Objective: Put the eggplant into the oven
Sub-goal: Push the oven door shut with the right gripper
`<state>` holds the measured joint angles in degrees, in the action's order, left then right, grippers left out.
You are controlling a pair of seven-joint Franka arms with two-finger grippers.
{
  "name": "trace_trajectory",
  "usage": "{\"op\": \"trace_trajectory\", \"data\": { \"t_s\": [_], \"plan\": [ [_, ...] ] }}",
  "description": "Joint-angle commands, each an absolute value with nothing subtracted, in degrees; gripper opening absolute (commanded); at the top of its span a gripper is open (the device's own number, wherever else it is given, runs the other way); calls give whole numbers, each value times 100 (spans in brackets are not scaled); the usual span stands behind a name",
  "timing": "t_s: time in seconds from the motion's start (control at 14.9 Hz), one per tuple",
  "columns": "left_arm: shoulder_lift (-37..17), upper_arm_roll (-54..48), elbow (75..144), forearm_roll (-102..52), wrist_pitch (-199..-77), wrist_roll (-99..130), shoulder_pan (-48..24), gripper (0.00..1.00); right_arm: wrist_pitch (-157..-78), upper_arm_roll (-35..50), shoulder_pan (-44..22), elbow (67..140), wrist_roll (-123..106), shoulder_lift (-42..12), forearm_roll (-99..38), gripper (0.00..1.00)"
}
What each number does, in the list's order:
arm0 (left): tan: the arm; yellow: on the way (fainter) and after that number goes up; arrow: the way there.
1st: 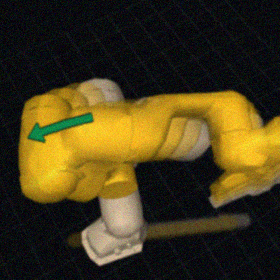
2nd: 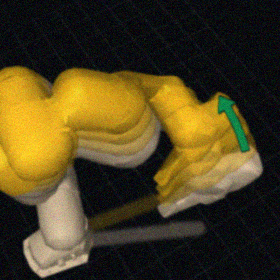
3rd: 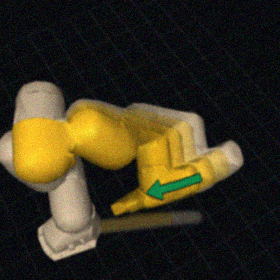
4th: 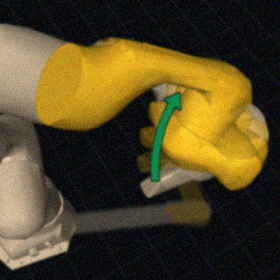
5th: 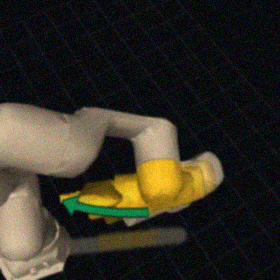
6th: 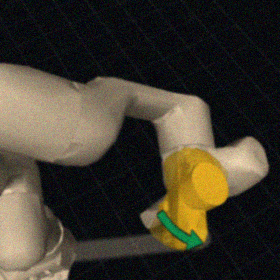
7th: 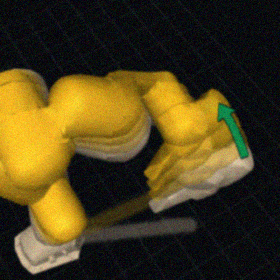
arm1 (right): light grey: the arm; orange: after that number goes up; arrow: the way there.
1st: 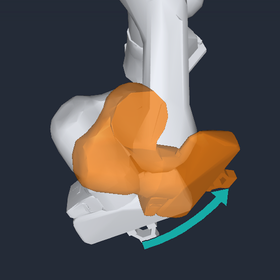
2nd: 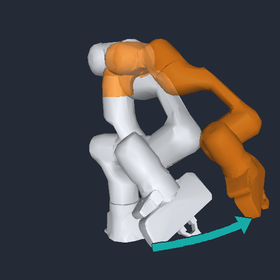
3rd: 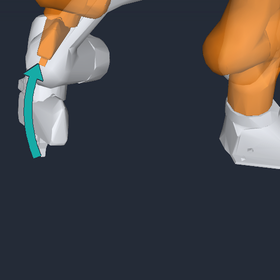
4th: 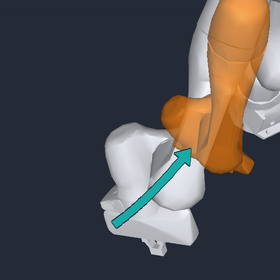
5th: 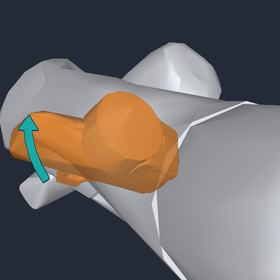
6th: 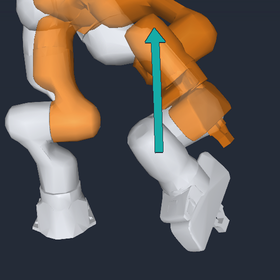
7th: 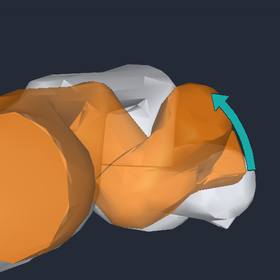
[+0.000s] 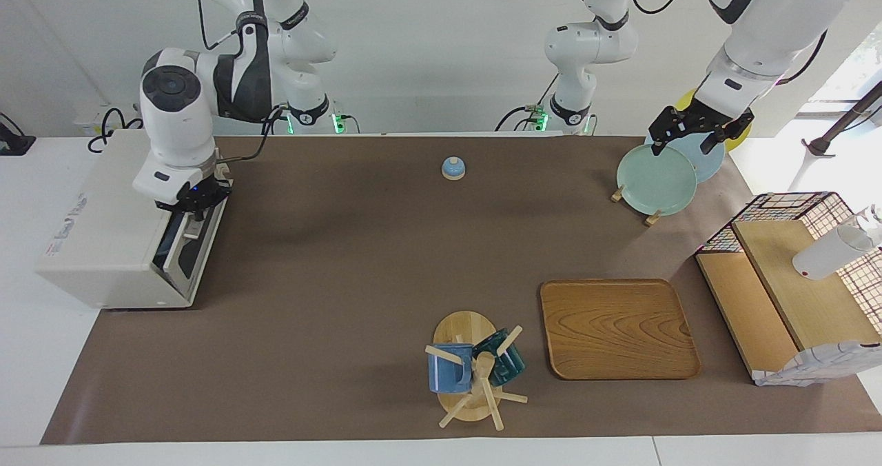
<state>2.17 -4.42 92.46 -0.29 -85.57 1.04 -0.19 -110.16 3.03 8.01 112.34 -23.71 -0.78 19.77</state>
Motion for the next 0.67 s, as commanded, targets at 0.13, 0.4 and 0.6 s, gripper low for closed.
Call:
{"op": "trace_trajectory", "data": {
  "t_s": [0.13, 0.4, 0.6],
  "plan": [
    [193, -492, 9211, 88, -8508, 79, 53, 100, -10120, 360, 862, 10805, -2531, 219, 1171, 16],
    [193, -492, 9211, 88, -8508, 79, 53, 100, -9325, 448, 712, 9662, -2129, -25, 423, 100],
    [193, -492, 9211, 88, -8508, 79, 53, 100, -9343, 457, 598, 9676, -1181, -44, 325, 100]
  ]
}}
